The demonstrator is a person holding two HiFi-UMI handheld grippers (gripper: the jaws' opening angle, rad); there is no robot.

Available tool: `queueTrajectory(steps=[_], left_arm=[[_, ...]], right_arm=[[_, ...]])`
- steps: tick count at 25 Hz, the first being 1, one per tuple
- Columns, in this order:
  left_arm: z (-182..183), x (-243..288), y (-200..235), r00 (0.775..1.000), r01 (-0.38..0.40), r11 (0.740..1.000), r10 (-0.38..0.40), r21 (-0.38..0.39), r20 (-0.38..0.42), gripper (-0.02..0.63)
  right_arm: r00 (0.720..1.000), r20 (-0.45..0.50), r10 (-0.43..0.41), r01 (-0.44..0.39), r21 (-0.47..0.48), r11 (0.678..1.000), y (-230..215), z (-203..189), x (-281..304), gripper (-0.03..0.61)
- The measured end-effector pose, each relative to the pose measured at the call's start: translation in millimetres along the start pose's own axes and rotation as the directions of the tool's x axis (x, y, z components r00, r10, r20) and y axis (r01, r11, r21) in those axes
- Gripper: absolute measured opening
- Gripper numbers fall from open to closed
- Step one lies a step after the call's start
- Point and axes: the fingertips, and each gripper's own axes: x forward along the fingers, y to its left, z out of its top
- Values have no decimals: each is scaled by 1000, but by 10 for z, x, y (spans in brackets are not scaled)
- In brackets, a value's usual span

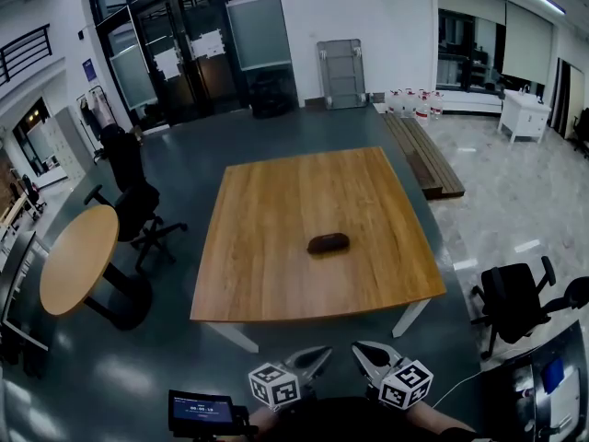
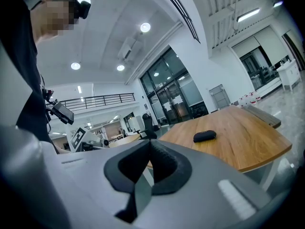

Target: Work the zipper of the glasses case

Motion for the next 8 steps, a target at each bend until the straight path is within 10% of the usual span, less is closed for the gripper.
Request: queueTrajectory(steps=[8], left_arm=[[26, 38, 10, 1000, 9, 1000, -9, 7, -6, -2]], right_arm=[[1000, 8, -7, 7, -5, 1000, -26, 28, 16, 5]])
